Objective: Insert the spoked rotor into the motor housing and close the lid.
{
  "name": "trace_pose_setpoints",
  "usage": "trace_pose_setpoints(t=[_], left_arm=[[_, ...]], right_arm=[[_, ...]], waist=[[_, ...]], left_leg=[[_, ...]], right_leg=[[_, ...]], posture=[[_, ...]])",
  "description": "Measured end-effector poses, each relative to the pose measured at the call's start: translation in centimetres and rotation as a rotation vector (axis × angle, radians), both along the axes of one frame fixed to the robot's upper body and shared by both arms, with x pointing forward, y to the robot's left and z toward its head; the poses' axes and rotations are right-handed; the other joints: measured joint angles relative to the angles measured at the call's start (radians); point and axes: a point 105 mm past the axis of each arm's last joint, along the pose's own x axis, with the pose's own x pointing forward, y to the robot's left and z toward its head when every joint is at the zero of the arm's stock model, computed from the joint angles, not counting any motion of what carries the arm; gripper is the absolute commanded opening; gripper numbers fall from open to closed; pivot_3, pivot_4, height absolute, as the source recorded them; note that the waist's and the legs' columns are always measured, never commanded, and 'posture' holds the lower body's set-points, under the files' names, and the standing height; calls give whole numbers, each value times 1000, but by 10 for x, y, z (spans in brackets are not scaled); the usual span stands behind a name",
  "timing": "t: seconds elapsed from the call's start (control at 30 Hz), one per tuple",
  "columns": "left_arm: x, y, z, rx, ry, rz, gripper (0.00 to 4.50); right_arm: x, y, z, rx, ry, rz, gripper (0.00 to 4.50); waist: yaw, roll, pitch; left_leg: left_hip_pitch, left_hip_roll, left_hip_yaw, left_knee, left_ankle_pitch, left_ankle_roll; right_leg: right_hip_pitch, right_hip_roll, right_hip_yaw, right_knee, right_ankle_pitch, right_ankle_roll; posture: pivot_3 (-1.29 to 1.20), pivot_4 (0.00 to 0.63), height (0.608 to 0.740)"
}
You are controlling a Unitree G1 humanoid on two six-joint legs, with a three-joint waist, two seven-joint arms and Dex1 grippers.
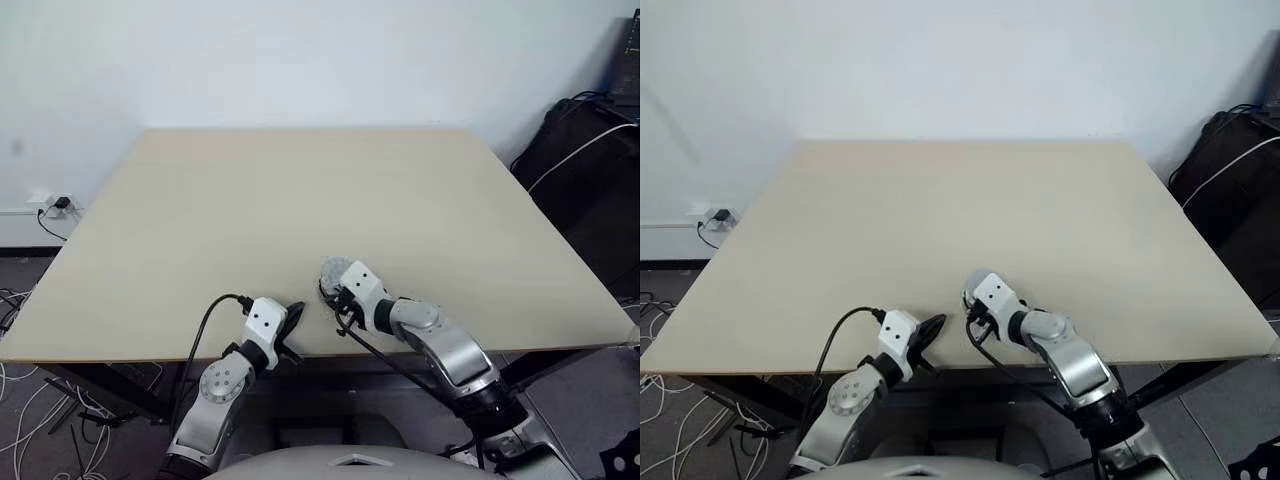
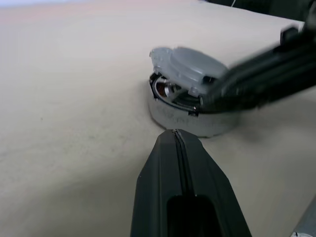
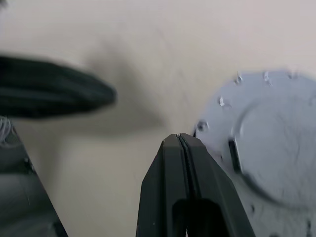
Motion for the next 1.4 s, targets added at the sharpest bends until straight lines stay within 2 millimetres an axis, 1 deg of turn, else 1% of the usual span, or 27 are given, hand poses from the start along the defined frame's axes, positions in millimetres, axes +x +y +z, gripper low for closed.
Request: trace_pose_setpoints(t=[0.03,0.1,0.2,0.27,0.3,0.37,0.4,0.57,0.73,0.77,1.03,1.2,1.4], left_arm=[[0,0,0,-1,-5,0,0],[0,2,-1,0,-7,4,0],[0,2,-4,1,-1,3,0],[-1,2,-4,0,-2,2,0],[0,2,-4,-1,-2,2,0],[0,1,-4,-3,-3,0,0],[0,1,-4,-3,-3,-1,0],[0,0,-4,-2,-1,-1,0],[-1,0,-2,-2,4,3,0],[-1,0,-1,-3,2,5,0],[-2,1,1,-3,4,13,0],[-1,0,6,-6,-10,12,0],[-2,1,4,-2,0,13,0]], right_arm=[[-1,1,5,21,-22,11,38],[-2,2,22,72,-88,46,38],[1,1,42,117,-191,57,38],[4,-3,48,127,-235,47,38],[6,-5,49,126,-241,39,204],[11,-11,46,122,-240,16,608],[14,-14,44,117,-235,3,906],[21,-26,25,79,-176,-30,2582],[23,-27,19,83,-139,-19,4236],[22,-27,17,89,-130,-17,4465],[27,-34,7,108,-76,-60,4465],[33,-36,3,115,-60,-88,4465],[34,-35,-6,119,-25,-111,4465]], waist=[[0,0,0],[0,0,0],[-1,0,0],[0,0,0],[0,0,0],[0,0,0],[0,0,0],[0,0,0],[0,0,0],[0,0,0],[0,0,0],[-1,1,0],[-1,1,0]], left_leg=[[0,0,0,0,0,0],[0,0,0,0,0,0],[0,0,0,0,0,0],[1,0,0,0,0,0],[1,0,0,0,0,0],[1,0,0,0,0,0],[1,0,1,0,0,0],[0,0,0,0,0,0],[1,0,0,0,0,0],[1,0,0,0,0,0],[1,0,0,0,0,0],[1,0,1,0,0,0],[1,0,1,0,0,0]], right_leg=[[0,0,0,0,0,0],[0,0,0,0,0,0],[0,0,0,0,-1,2],[0,0,0,0,-1,2],[1,0,0,0,-1,2],[1,0,0,0,0,0],[1,0,0,0,0,0],[0,0,0,0,0,0],[1,0,0,0,0,0],[1,0,0,0,0,0],[1,0,0,0,0,0],[1,0,0,0,0,0],[1,0,0,0,0,0]], posture=[[0,0,740],[0,0,740],[0,0,740],[0,0,740],[0,0,740],[0,0,740],[0,0,740],[0,0,740],[0,0,740],[0,0,740],[0,0,740],[0,0,740],[0,0,740]])
